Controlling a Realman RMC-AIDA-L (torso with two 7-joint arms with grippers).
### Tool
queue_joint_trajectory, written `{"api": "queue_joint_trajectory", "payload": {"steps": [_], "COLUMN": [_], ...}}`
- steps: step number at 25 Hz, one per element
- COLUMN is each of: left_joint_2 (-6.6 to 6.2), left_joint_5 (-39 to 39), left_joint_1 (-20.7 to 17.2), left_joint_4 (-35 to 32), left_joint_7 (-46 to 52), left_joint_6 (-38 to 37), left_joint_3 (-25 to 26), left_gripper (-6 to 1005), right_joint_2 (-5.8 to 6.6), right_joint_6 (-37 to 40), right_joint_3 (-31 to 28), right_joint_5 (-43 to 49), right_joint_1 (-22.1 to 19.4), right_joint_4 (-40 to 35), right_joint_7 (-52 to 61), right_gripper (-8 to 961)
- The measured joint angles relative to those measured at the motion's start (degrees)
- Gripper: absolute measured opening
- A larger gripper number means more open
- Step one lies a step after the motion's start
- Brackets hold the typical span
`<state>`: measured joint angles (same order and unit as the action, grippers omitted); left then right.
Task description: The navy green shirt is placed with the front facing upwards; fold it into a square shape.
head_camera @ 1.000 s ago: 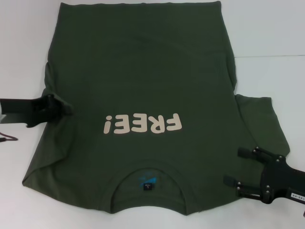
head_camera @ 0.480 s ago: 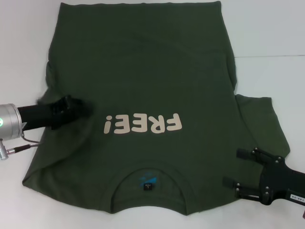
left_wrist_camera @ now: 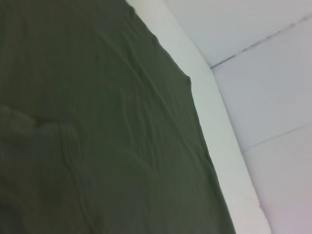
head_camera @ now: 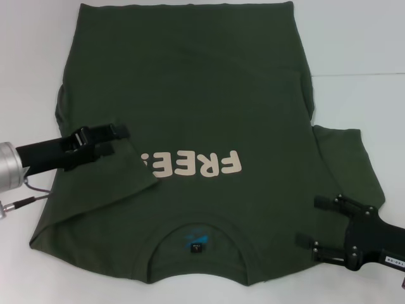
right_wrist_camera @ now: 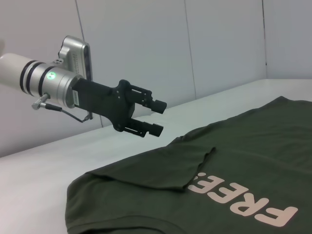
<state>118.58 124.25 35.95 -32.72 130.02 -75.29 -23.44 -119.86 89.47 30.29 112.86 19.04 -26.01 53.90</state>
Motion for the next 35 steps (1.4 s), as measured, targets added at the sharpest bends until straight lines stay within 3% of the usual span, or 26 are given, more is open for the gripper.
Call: {"api": "queue_joint_trajectory", "payload": {"steps": [5, 9, 15, 21, 31, 35], "left_joint_2": [-0.8, 0.6, 3.19, 5.65, 5.9, 5.85], "left_joint_5": [-2.5, -6.0, -5.5, -2.9, -1.1, -1.1], "left_joint_1": [-2.8, -7.0, -13.1, -19.0, -21.5, -21.2], "left_joint_4": [-1.5, -5.9, -11.9, -15.4, -14.5, -14.5], "left_joint_7": [-15.3, -29.6, -50.3, -63.4, -71.2, -70.8], "left_joint_6": [-8.4, -17.3, -25.8, -26.9, -24.7, -24.7], "left_joint_3": [1.0, 2.0, -1.1, -5.6, -4.2, -3.8], "left_gripper": [621, 769, 965, 963, 961, 961], "right_joint_2": [0.0, 0.0, 0.25, 0.3, 0.39, 0.31], "right_joint_6": [0.9, 1.5, 1.5, 1.4, 0.8, 3.0], "right_joint_3": [-0.5, -0.6, -0.6, -0.6, -0.6, -0.3], "right_joint_5": [-0.3, -0.5, -0.5, -0.5, -0.4, -0.2], "right_joint_1": [0.1, 0.7, 2.4, 2.7, 1.9, 1.8], "right_joint_4": [0.0, -0.1, -0.4, -0.5, -1.6, -6.4], "right_joint_7": [0.2, 0.7, 4.3, 4.8, 5.2, 13.6], "right_gripper": [941, 940, 940, 936, 928, 925]}}
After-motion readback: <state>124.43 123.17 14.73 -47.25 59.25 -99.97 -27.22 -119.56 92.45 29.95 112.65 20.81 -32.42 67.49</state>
